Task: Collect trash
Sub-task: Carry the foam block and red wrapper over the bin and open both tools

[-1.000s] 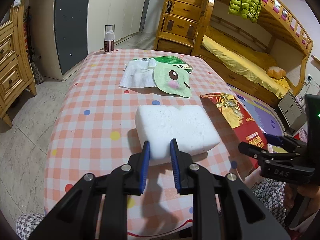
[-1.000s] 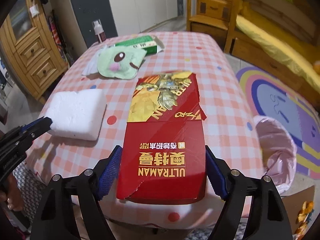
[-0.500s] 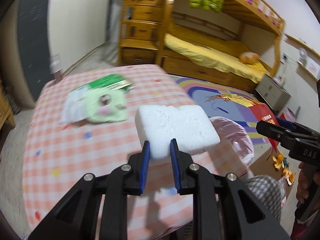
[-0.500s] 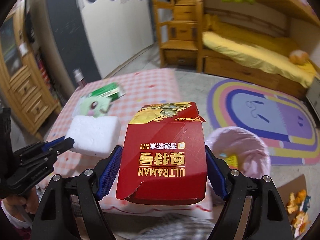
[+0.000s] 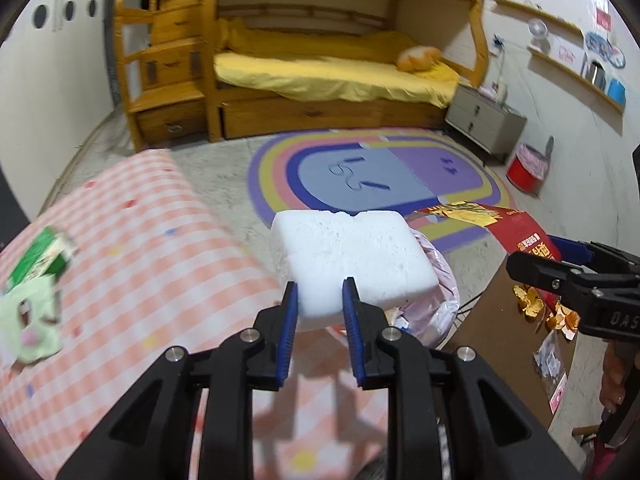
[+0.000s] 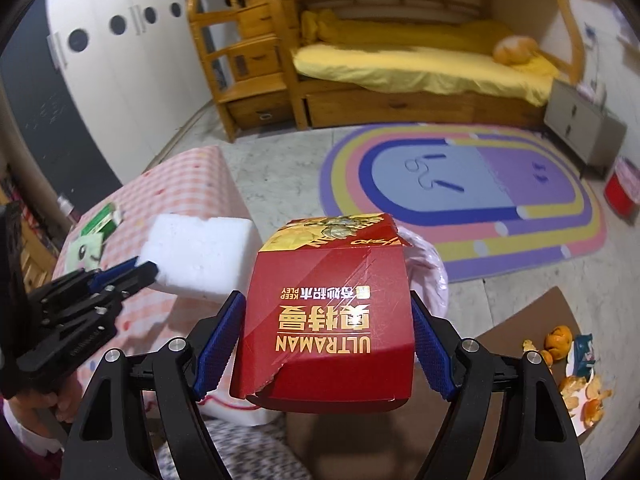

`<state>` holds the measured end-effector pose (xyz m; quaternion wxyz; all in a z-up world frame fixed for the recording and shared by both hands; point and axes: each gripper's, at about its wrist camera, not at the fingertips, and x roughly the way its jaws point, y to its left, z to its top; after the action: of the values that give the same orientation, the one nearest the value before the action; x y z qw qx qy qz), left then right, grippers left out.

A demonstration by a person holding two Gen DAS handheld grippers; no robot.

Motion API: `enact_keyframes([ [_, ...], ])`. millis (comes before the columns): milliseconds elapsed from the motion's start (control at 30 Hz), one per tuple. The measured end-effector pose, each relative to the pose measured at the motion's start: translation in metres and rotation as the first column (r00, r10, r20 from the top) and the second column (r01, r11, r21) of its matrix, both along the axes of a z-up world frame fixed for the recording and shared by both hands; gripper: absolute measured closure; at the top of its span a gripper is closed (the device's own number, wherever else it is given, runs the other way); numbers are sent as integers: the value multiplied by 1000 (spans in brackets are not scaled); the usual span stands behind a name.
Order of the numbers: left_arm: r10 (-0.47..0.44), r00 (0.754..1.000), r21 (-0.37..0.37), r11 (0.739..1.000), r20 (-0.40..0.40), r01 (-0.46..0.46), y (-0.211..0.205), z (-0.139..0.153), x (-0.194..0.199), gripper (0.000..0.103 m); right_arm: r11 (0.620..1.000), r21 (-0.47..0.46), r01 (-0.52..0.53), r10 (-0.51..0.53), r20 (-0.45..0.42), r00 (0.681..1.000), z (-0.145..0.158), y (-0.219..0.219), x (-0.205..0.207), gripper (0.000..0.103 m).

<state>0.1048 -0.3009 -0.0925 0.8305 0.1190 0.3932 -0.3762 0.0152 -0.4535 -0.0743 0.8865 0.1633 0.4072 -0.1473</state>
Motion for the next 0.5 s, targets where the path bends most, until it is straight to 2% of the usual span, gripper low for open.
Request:
enact_keyframes([
  [100, -27, 999, 22, 999, -27, 28, -28, -12, 8, 80, 999, 33, 18, -18, -3, 1000, -8, -18, 9, 25],
  [200, -40, 998, 37, 998, -49, 41, -47, -20, 16, 75, 997, 71, 31, -32, 7, 999, -14, -36, 19, 23],
  [267, -28, 998, 36, 999, -51, 30, -51, -21, 20, 55, 994, 95, 46, -47, 16, 999, -18, -46, 27, 21],
  [333, -14, 999, 17, 1000, -39, 14, -47, -18, 21, 46, 992, 109, 65, -68, 25, 997, -22, -54, 34, 17],
  [500, 31, 999, 12, 999, 9, -32, -25, -8, 20, 45, 991, 117, 64, -70, 50, 996, -18, -51, 29, 17],
])
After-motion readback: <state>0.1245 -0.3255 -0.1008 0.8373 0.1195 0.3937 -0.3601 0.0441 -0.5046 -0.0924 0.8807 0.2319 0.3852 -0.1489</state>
